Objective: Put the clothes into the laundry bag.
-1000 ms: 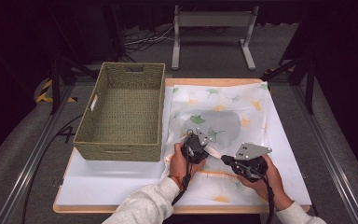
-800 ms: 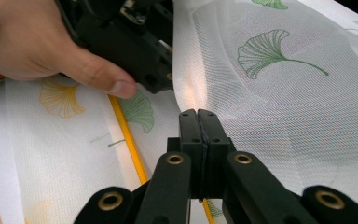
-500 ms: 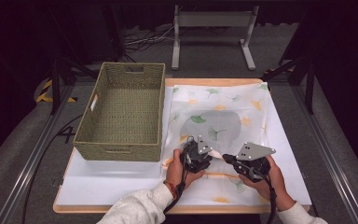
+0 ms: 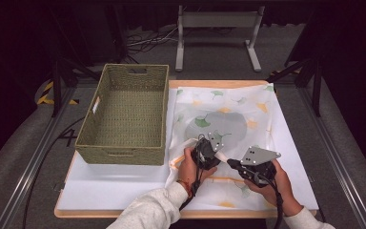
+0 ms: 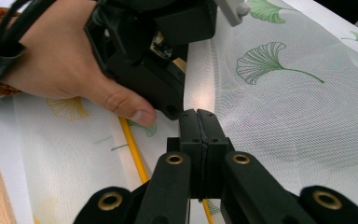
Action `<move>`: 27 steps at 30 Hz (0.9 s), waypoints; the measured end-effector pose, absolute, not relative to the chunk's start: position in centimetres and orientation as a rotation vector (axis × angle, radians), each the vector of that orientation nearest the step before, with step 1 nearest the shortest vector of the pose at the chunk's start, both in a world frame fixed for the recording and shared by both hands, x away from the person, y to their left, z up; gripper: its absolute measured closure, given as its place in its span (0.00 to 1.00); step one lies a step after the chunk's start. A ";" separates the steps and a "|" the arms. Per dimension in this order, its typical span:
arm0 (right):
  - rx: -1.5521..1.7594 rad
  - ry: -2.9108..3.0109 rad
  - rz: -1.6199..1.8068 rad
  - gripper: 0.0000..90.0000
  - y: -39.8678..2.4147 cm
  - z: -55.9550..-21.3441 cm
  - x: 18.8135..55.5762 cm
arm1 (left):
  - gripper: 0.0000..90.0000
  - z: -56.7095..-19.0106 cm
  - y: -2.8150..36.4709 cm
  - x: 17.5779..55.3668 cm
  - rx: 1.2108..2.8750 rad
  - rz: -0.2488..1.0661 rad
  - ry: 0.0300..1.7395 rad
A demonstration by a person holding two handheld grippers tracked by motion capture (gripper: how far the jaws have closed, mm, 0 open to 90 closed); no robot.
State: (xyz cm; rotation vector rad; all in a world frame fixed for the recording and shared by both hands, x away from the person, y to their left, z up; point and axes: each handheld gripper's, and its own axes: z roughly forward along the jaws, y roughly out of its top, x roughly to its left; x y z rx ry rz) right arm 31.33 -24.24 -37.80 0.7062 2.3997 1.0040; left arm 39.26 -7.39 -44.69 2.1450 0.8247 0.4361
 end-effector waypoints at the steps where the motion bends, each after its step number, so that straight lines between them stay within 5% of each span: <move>1: 0.706 2.400 1.005 1.00 -24.3 -37.8 31.3 | 0.62 -44.7 -7.4 39.3 2.145 0.436 0.825; 12: 0.710 2.383 1.032 1.00 -24.6 -37.1 31.2 | 0.42 -43.0 -5.2 37.3 2.224 0.195 0.622; 18: 0.692 2.374 1.059 1.00 -24.6 -36.5 30.8 | 0.30 -41.7 -3.1 35.2 2.245 0.206 0.524; 24: 0.676 2.373 1.049 1.00 -24.5 -36.4 30.6 | 0.28 -40.7 0.1 33.4 2.230 0.215 0.485; 27: 0.685 2.364 1.032 0.90 -24.5 -36.7 30.8 | 0.28 -40.2 2.3 32.7 2.207 0.207 0.489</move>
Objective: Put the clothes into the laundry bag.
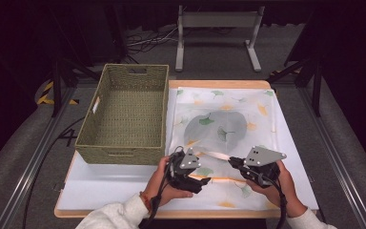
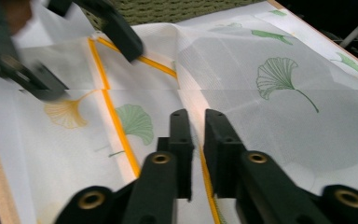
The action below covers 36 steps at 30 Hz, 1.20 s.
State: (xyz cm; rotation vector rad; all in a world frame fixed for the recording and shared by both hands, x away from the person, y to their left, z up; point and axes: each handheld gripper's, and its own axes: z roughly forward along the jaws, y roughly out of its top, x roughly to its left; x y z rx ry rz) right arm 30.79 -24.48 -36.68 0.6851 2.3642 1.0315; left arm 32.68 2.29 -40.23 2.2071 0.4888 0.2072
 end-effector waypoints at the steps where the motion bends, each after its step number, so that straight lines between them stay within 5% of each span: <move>1: 0.692 2.360 1.026 0.87 -24.5 -36.8 30.9 | 0.28 -40.1 2.8 32.5 2.208 0.222 0.488; 7: 0.701 2.349 0.940 0.60 -24.1 -37.7 31.4 | 0.27 -39.6 6.5 31.3 2.193 0.270 0.496; 12: 0.642 2.331 0.755 0.58 -23.0 -39.2 31.9 | 0.26 -39.9 9.1 30.6 2.198 0.276 0.522; 20: 0.639 2.330 0.747 0.98 -23.3 -39.8 32.7 | 0.25 -40.6 13.1 30.3 2.184 0.321 0.607; 36: 0.657 2.501 0.794 0.99 -24.4 -39.5 32.8 | 0.20 -42.7 21.9 31.3 2.072 0.470 0.820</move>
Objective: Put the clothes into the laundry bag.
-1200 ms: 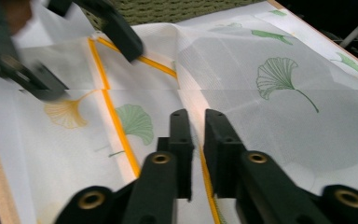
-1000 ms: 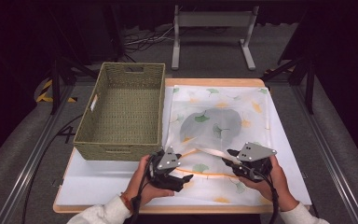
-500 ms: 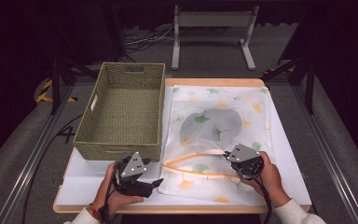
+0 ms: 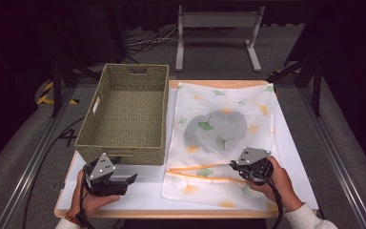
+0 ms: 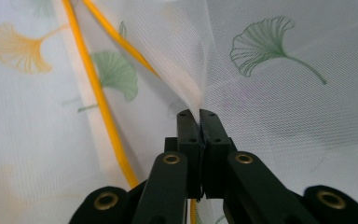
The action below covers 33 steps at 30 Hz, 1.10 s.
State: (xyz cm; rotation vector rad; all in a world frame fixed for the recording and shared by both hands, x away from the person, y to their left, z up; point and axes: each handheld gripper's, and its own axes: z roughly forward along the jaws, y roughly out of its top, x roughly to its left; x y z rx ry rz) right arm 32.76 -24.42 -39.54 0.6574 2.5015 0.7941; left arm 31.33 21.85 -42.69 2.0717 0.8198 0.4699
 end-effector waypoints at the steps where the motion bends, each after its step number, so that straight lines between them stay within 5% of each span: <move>1: 0.643 2.515 0.776 0.99 -24.4 -39.9 32.8 | 0.20 -42.8 22.2 31.4 2.066 0.473 0.831; 33: 0.786 2.658 0.788 0.92 -27.2 -42.5 33.6 | 0.15 -42.8 23.6 29.3 1.954 0.477 0.846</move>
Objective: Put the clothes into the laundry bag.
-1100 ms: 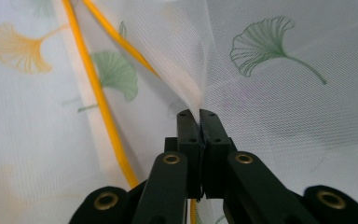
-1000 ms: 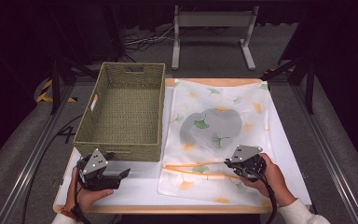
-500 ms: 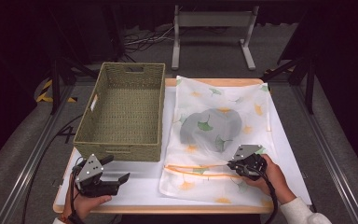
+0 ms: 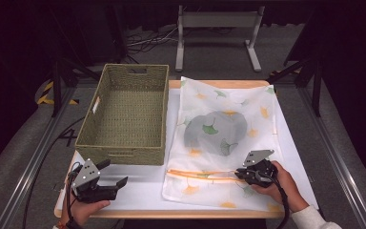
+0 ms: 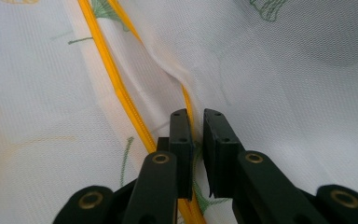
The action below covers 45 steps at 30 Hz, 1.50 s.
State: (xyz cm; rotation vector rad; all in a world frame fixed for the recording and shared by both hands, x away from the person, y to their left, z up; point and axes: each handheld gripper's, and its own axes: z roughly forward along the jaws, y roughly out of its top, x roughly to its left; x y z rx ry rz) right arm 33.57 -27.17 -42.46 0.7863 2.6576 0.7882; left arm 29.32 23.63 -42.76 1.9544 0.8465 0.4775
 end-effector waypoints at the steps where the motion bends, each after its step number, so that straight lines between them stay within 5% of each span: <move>1: 0.794 2.655 0.792 0.91 -27.2 -42.4 33.5 | 0.15 -42.8 23.6 29.3 1.953 0.476 0.855; 30: 0.733 2.438 0.906 0.75 -29.4 -38.7 30.1 | 0.12 -42.6 24.9 28.8 1.938 0.505 0.929; 45: 0.815 2.217 0.898 0.51 -32.6 -38.7 30.8 | 0.11 -44.0 26.1 29.5 1.982 0.561 0.931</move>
